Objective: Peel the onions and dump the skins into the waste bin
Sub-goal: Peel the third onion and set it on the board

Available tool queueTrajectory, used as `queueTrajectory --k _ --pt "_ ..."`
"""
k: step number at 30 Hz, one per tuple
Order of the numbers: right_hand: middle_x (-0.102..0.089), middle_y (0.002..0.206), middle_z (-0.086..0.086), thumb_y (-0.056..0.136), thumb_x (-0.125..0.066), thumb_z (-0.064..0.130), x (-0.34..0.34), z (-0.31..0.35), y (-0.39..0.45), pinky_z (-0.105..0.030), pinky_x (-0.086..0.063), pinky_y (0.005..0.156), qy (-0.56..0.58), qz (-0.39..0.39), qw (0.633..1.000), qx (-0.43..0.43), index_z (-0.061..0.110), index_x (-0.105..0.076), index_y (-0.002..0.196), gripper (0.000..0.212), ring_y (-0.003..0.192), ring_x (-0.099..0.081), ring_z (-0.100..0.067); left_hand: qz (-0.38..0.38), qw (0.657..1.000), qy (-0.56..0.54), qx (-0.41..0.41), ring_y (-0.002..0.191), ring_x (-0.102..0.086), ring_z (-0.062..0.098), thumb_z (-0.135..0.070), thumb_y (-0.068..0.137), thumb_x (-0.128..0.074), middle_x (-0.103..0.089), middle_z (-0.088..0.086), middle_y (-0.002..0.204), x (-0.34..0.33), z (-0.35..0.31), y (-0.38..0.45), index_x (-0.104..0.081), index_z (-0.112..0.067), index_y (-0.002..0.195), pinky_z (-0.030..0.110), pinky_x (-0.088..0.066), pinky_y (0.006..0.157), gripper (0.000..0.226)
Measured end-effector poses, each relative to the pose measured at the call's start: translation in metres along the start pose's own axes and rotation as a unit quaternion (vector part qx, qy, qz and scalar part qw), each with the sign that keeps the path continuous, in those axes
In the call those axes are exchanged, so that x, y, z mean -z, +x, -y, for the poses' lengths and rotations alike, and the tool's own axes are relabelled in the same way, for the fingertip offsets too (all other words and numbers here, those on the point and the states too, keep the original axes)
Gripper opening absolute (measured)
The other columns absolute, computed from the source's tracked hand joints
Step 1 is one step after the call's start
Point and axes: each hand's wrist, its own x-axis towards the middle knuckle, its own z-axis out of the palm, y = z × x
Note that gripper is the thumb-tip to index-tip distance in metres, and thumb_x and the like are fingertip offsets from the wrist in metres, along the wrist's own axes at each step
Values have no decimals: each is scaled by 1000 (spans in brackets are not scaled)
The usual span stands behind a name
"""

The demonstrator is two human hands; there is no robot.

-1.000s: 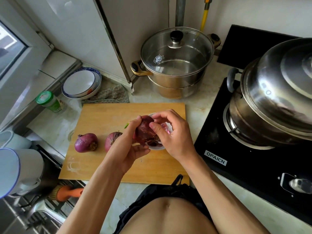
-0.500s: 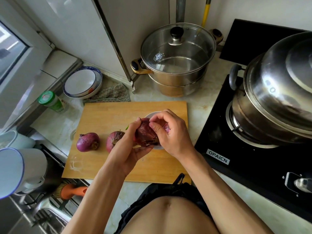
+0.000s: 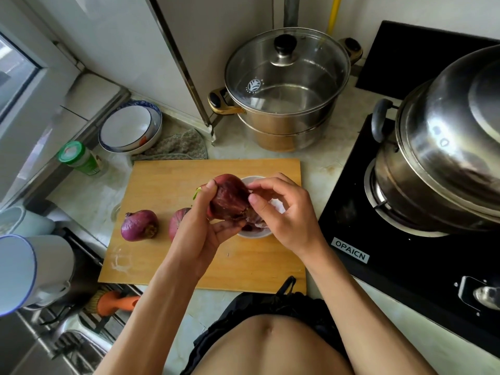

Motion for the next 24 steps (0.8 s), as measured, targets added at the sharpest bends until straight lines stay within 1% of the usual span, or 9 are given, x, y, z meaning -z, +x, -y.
queueTrajectory --k 3,7,10,11,14,17,19,22,24 --pt "-67 97 4 86 -72 13 1 2 3 -23 -50 82 -16 18 999 23 5 -75 103 19 92 -66 -11 -4 999 31 -10 89 -76 25 -56 85 -59 -73 21 118 6 -1 3 -68 -10 125 30 -62 74 61" --pt "-70 91 5 82 -77 15 3 3 8 -20 -51 76 -48 28 998 32 7 -78 97 17 85 -66 -5 -21 997 77 -18 89 -76 24 -58 77 -64 -77 16 106 11 -1 3 -69 -13 119 33 -59 74 62" --pt "-72 87 3 82 -78 14 5 2 10 -27 -54 72 -76 44 996 27 10 -79 93 12 80 -67 -7 -39 993 109 -21 93 -76 25 -59 81 -73 -79 13 102 14 -1 4 -71 -14 116 38 -56 78 56" --pt "-72 86 3 82 -77 13 5 0 11 -27 -54 71 -80 46 995 25 10 -79 92 11 79 -66 -7 -41 993 114 -16 93 -76 25 -58 82 -75 -79 13 102 15 -1 6 -71 -14 116 38 -56 78 56" --pt "-68 85 5 84 -75 10 5 -1 11 -22 -51 70 -107 46 992 40 9 -77 90 6 78 -63 -6 -41 993 111 -5 89 -76 23 -59 76 -71 -78 14 102 14 0 7 -71 -13 117 36 -56 76 62" --pt "-61 87 6 89 -69 8 2 -1 11 -24 -49 69 -137 58 987 56 7 -71 89 2 79 -59 -7 -29 995 93 6 82 -75 22 -60 72 -66 -77 16 103 13 0 9 -70 -13 117 32 -58 72 65" --pt "-57 89 6 92 -65 8 1 -1 10 -26 -48 68 -144 63 986 58 6 -67 91 3 80 -57 -9 -21 997 73 17 75 -73 21 -58 77 -65 -76 16 101 11 0 10 -69 -12 116 29 -60 68 61" --pt "-55 90 6 95 -60 8 0 -1 11 -27 -47 70 -149 67 985 57 6 -63 91 5 81 -55 -12 -23 998 49 30 72 -71 20 -49 95 -59 -75 15 98 11 1 12 -70 -11 114 28 -61 66 45" --pt "-55 89 5 94 -59 7 1 -1 10 -27 -47 70 -152 70 984 52 6 -61 90 5 81 -55 -13 -18 999 34 33 71 -72 19 -49 96 -57 -75 14 98 10 1 12 -70 -11 113 27 -61 66 44"
